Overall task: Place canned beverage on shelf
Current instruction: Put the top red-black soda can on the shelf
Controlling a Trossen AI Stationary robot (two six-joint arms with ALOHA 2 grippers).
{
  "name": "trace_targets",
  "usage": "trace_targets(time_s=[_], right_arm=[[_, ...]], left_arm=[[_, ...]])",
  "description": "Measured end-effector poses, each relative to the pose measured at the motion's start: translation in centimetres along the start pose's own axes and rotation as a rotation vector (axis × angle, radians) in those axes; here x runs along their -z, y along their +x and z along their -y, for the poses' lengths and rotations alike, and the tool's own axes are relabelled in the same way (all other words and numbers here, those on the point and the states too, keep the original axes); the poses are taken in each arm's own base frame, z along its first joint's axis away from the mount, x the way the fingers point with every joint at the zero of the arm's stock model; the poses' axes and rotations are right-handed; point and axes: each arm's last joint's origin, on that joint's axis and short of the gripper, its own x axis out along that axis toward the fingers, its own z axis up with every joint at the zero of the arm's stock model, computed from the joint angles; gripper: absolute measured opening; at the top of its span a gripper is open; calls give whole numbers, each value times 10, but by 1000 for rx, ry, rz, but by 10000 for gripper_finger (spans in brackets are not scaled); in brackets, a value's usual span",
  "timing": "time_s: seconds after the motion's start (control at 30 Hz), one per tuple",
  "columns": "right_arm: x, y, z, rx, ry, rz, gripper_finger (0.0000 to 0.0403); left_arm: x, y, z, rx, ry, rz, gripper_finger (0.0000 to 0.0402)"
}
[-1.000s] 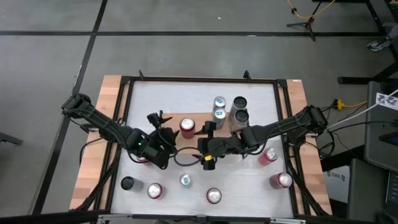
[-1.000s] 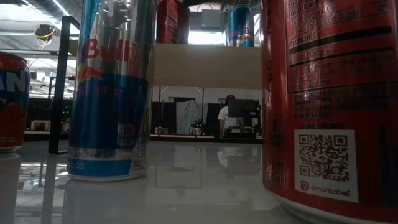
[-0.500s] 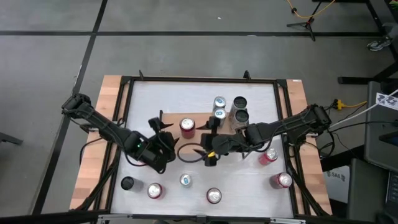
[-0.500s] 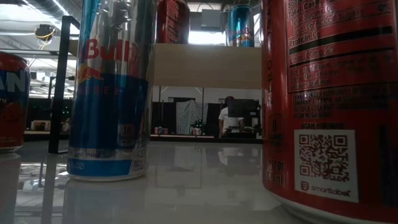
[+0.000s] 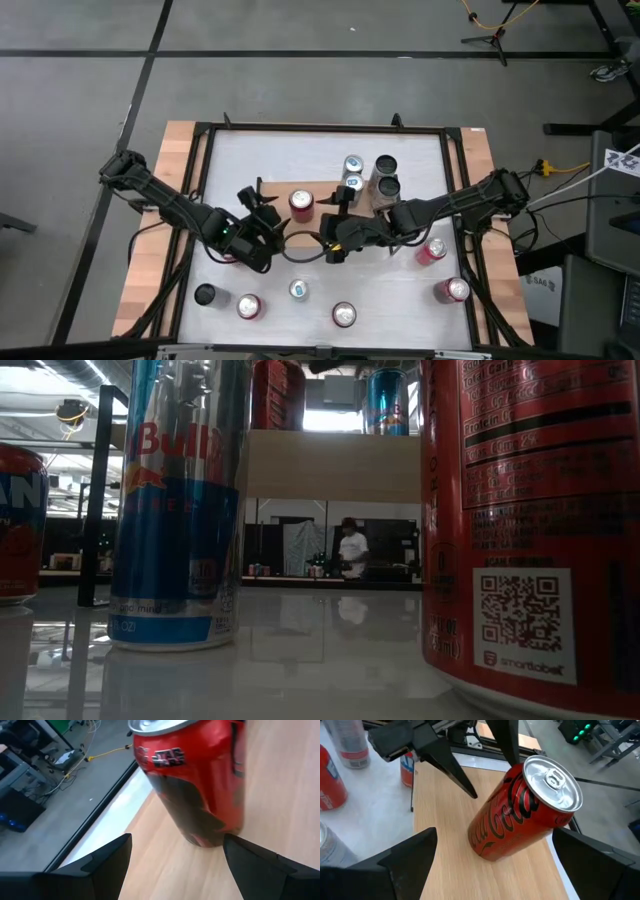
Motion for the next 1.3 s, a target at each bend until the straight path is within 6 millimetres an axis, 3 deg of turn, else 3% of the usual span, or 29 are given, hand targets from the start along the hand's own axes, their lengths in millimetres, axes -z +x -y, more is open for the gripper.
trace_targets(time_s=[0.93,1.3], right_arm=[[0,0,-3,-74,2,5,386],[-1,-1,-3,-75,4,7,386]], left_arm=[[-8,23,-16,-85,-45,-36,307],[-5,23,-17,-83,-17,-60,307]])
